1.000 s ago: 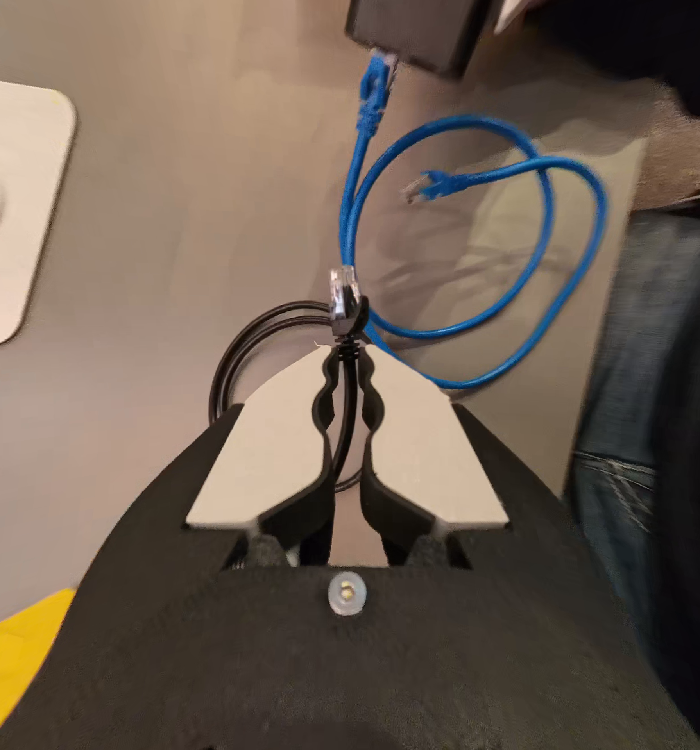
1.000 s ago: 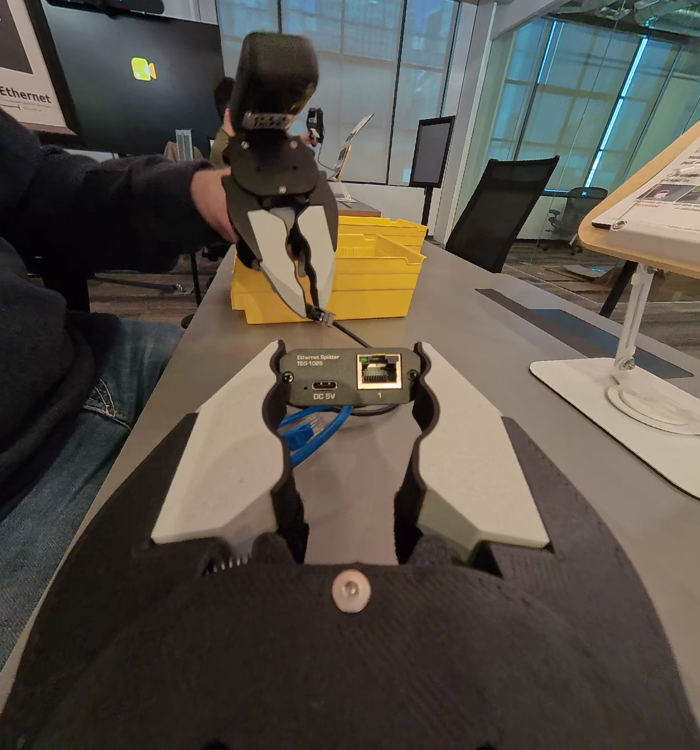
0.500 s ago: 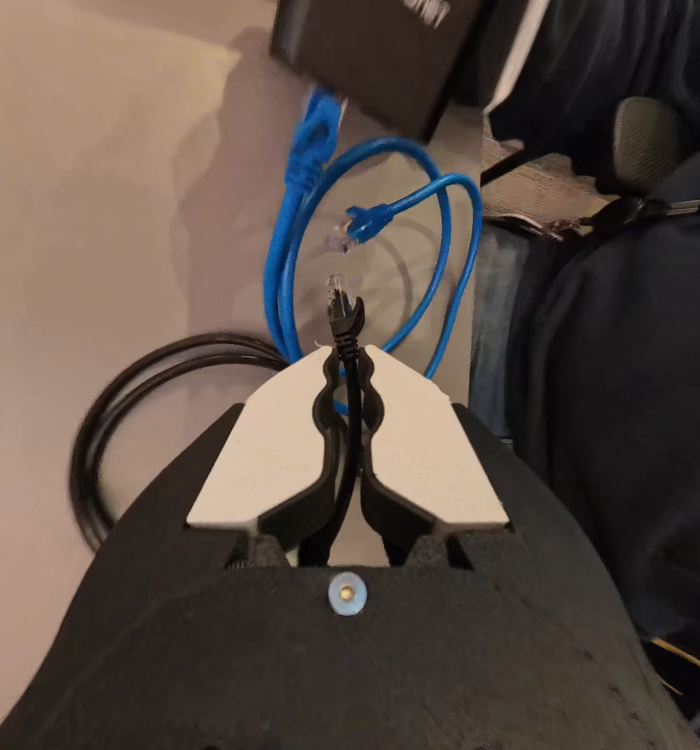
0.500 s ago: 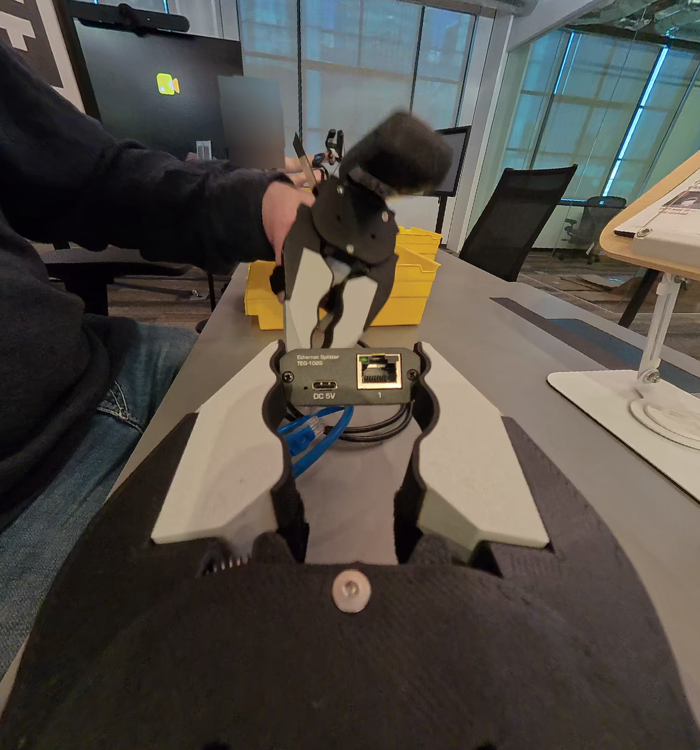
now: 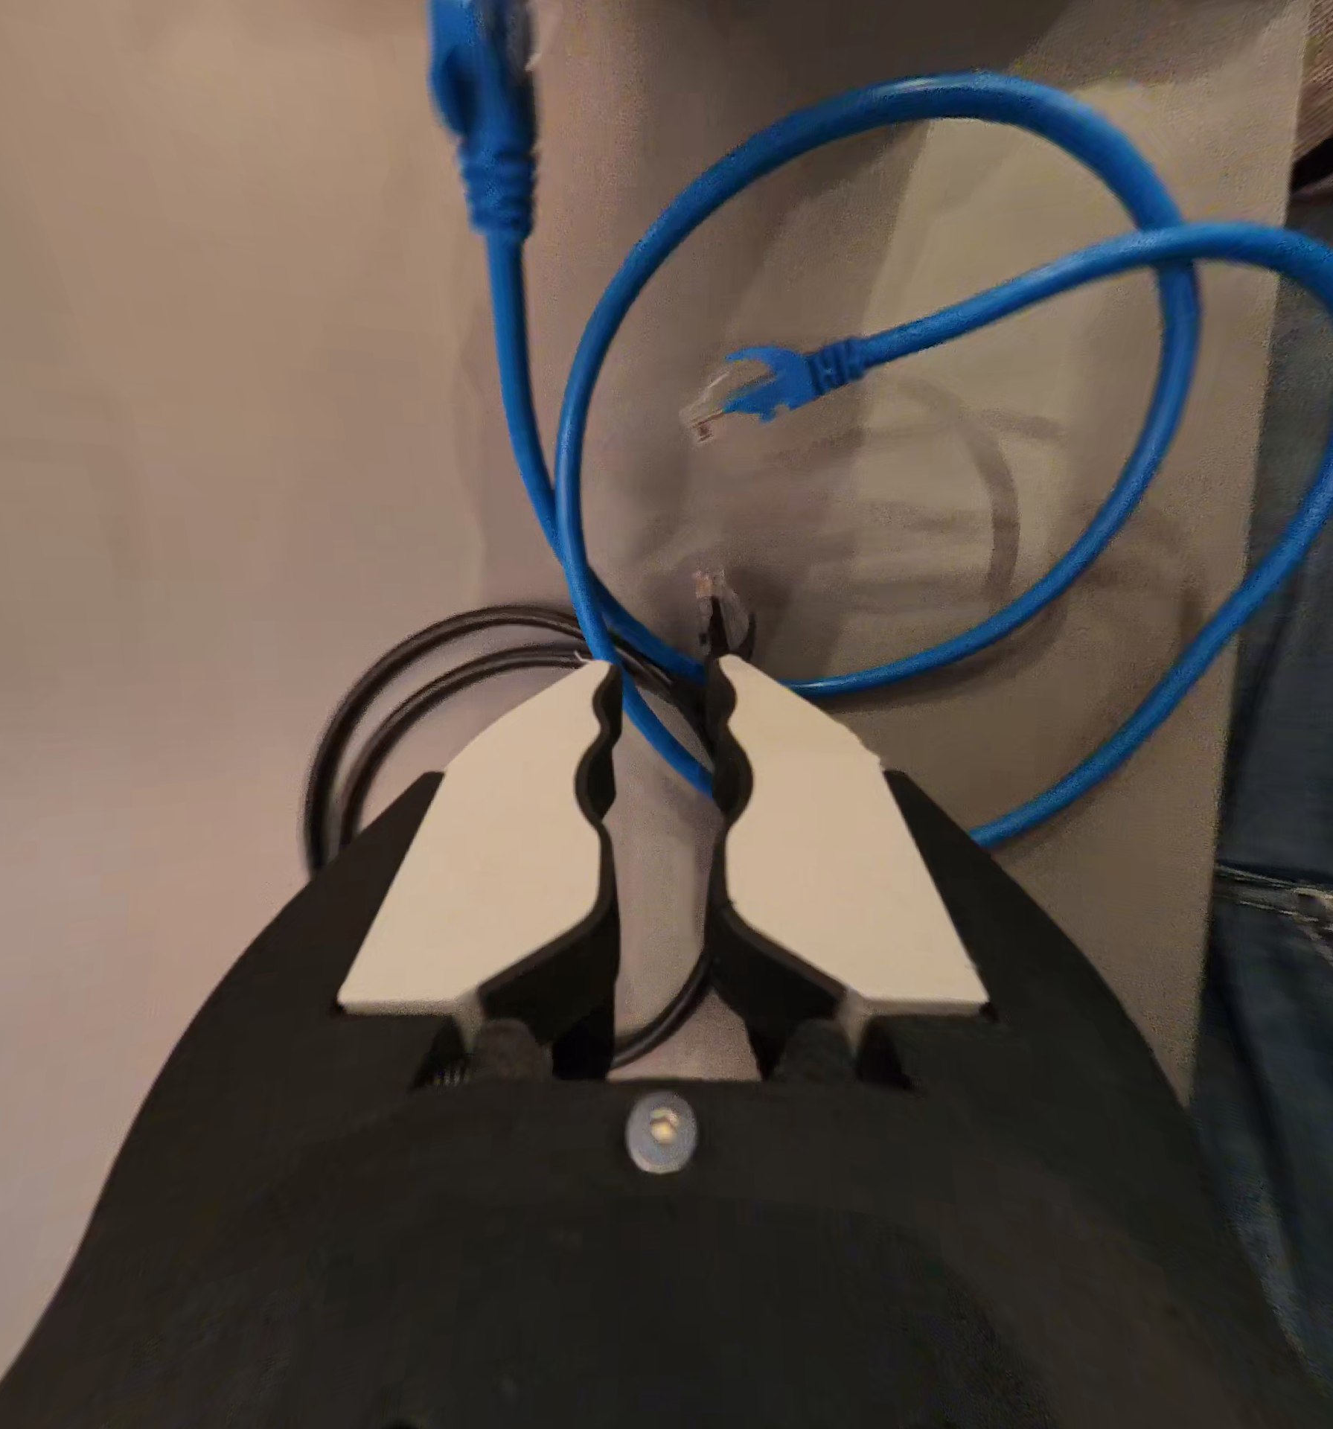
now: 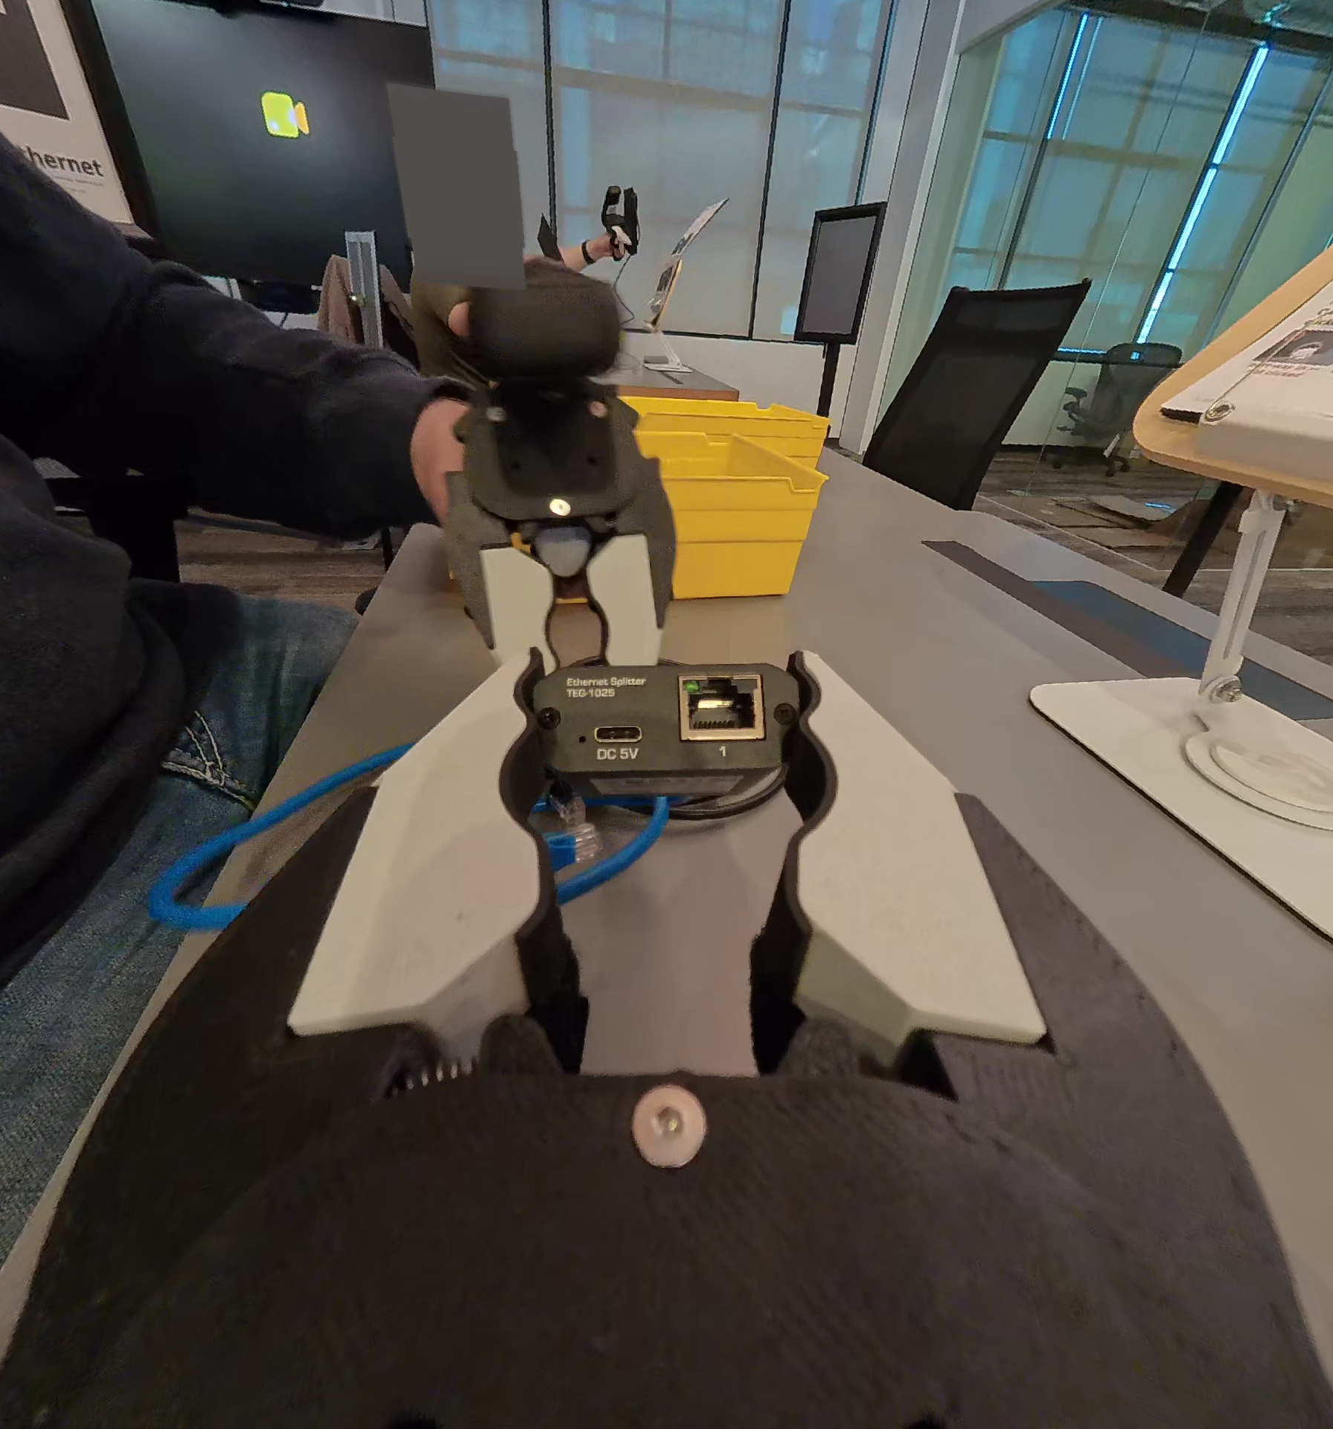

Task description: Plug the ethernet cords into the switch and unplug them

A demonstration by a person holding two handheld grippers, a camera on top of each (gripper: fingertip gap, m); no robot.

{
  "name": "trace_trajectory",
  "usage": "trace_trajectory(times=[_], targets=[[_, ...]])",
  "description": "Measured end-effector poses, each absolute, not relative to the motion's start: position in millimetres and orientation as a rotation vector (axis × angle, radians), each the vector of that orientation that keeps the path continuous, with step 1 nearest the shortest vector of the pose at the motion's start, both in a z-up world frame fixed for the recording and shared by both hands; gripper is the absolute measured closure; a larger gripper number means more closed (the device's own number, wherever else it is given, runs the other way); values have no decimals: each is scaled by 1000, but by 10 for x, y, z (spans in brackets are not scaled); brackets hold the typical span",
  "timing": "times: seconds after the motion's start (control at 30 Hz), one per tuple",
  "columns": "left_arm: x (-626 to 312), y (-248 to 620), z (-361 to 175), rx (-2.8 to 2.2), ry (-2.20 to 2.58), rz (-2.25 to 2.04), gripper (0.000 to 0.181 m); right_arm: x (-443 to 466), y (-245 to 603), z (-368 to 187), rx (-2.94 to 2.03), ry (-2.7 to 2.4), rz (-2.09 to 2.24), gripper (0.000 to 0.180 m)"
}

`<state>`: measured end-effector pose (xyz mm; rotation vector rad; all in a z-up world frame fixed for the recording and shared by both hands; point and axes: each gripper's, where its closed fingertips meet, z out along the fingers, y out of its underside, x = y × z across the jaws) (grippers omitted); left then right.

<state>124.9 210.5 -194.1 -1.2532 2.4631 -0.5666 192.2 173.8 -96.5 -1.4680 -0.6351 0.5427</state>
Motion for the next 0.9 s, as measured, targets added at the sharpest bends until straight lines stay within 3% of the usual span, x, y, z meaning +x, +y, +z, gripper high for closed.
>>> trace_trajectory(times=[0.03,0.27,0.43,0.73,0.9], targets=[[1239,2069,-1916,-1168,2450,-510,161,1919,1740,-969,-1470,-636,541,119],[1104,1983,-2087,-705,2331,21,163,1915,1741,-969,-1471,-637,535,118],[1119,2139,-2155,-697,2186,243,160,1905,1736,-956,-1467,-639,532,119],[1188,2151,-2071,-644,2076,271,167,1916,1733,-938,-1463,-637,524,118],[1162,2104,-1878,-876,2176,0,169,1916,1741,-943,-1463,-633,527,119]])
